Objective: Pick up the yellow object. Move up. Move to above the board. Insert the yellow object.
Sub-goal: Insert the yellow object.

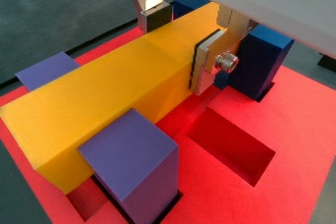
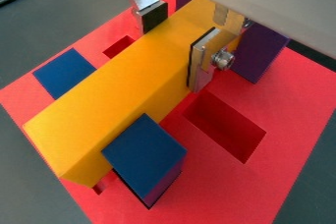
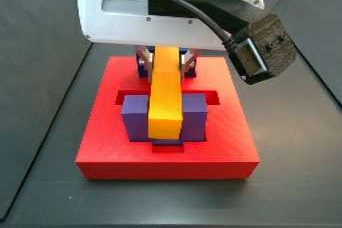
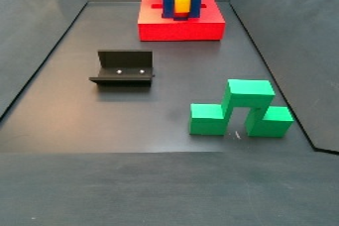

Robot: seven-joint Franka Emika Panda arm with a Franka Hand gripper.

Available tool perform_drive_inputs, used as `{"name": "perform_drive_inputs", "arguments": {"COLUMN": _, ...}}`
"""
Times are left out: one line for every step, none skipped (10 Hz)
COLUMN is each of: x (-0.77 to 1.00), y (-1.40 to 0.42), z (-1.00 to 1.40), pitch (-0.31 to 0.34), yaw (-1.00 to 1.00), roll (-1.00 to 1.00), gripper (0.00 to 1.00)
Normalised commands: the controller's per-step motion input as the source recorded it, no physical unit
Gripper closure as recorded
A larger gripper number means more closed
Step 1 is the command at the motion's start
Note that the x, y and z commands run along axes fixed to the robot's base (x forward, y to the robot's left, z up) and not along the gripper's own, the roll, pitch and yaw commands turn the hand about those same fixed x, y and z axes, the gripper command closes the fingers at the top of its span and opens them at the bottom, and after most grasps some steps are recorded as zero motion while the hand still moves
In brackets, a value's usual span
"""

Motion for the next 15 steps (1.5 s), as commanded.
{"name": "perform_drive_inputs", "arguments": {"x": 0.0, "y": -0.06, "z": -0.14, "pitch": 0.0, "yaw": 0.04, "roll": 0.11, "gripper": 1.0}}
{"name": "perform_drive_inputs", "arguments": {"x": 0.0, "y": -0.05, "z": -0.2, "pitch": 0.0, "yaw": 0.06, "roll": 0.12, "gripper": 1.0}}
{"name": "perform_drive_inputs", "arguments": {"x": 0.0, "y": -0.01, "z": -0.21, "pitch": 0.0, "yaw": 0.05, "roll": 0.09, "gripper": 1.0}}
{"name": "perform_drive_inputs", "arguments": {"x": 0.0, "y": 0.0, "z": -0.2, "pitch": 0.0, "yaw": 0.06, "roll": 0.09, "gripper": 1.0}}
{"name": "perform_drive_inputs", "arguments": {"x": 0.0, "y": 0.0, "z": -0.19, "pitch": 0.0, "yaw": 0.07, "roll": 0.1, "gripper": 1.0}}
{"name": "perform_drive_inputs", "arguments": {"x": 0.0, "y": 0.0, "z": -0.17, "pitch": 0.0, "yaw": 0.08, "roll": 0.1, "gripper": 1.0}}
{"name": "perform_drive_inputs", "arguments": {"x": 0.0, "y": 0.0, "z": -0.18, "pitch": 0.0, "yaw": 0.08, "roll": 0.12, "gripper": 1.0}}
{"name": "perform_drive_inputs", "arguments": {"x": 0.0, "y": -0.05, "z": -0.16, "pitch": 0.0, "yaw": 0.08, "roll": 0.12, "gripper": 1.0}}
{"name": "perform_drive_inputs", "arguments": {"x": 0.03, "y": -0.1, "z": -0.12, "pitch": 0.0, "yaw": 0.1, "roll": 0.13, "gripper": 1.0}}
{"name": "perform_drive_inputs", "arguments": {"x": 0.05, "y": -0.11, "z": -0.08, "pitch": 0.0, "yaw": 0.09, "roll": 0.11, "gripper": 1.0}}
{"name": "perform_drive_inputs", "arguments": {"x": 0.08, "y": -0.14, "z": -0.08, "pitch": 0.0, "yaw": 0.07, "roll": 0.1, "gripper": 1.0}}
{"name": "perform_drive_inputs", "arguments": {"x": 0.08, "y": -0.13, "z": -0.08, "pitch": 0.0, "yaw": 0.06, "roll": 0.11, "gripper": 1.0}}
{"name": "perform_drive_inputs", "arguments": {"x": 0.07, "y": -0.07, "z": -0.13, "pitch": 0.0, "yaw": 0.06, "roll": 0.15, "gripper": 1.0}}
{"name": "perform_drive_inputs", "arguments": {"x": 0.08, "y": 0.0, "z": -0.15, "pitch": 0.0, "yaw": 0.05, "roll": 0.16, "gripper": 1.0}}
{"name": "perform_drive_inputs", "arguments": {"x": 0.05, "y": 0.0, "z": -0.14, "pitch": 0.004, "yaw": 0.03, "roll": 0.16, "gripper": 1.0}}
